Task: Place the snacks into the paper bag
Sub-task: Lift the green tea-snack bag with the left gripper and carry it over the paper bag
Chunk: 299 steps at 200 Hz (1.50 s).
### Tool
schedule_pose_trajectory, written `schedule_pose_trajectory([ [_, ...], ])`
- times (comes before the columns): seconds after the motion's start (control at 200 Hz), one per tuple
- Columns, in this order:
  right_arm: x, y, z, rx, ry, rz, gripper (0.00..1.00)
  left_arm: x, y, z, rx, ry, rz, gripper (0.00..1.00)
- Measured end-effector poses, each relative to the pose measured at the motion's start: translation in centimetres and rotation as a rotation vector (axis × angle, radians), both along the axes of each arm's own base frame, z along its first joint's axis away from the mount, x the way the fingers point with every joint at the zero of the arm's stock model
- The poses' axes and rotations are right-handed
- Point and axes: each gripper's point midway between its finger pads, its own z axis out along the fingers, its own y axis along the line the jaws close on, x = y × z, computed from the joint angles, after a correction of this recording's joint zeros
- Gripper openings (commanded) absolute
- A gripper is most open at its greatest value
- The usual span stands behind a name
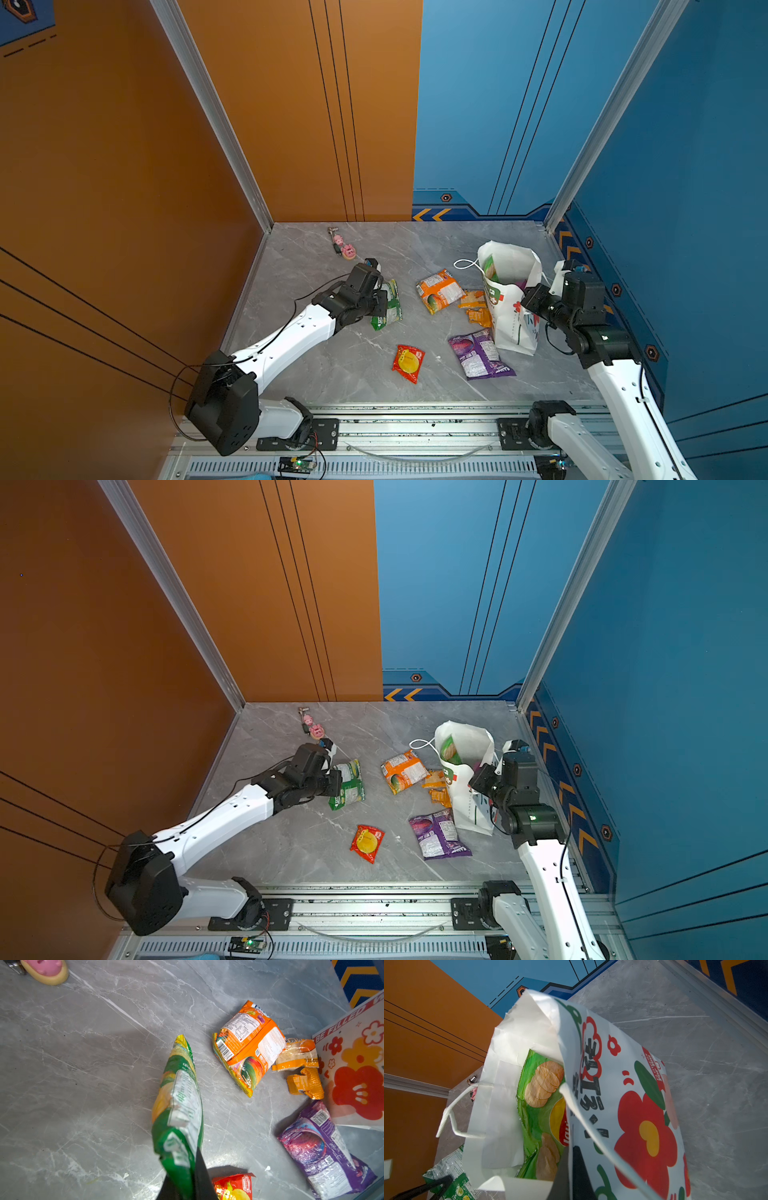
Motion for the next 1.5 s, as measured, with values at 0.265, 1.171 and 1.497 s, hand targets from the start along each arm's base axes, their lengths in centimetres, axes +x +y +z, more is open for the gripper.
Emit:
schedule_pose_trajectory([
  [0.265,-0.2,0.8,0.3,-0.011,-0.004,0.046,0.0,-1.2,-1.0,2.5,0.101,-0.083,-0.069,0.0],
  [1.171,-1.2,4.0,1.8,-0.075,-0.024,0.216,0.0,-3.3,-8.0,27.5,-0.242,-0.39,-0.178,0.0],
  [1.497,-1.0,4.0,2.6,-0.075,-0.034,0.218,0.0,-5.2,-15.5,26.0,-0.253,-0.315,-0.338,0.0],
])
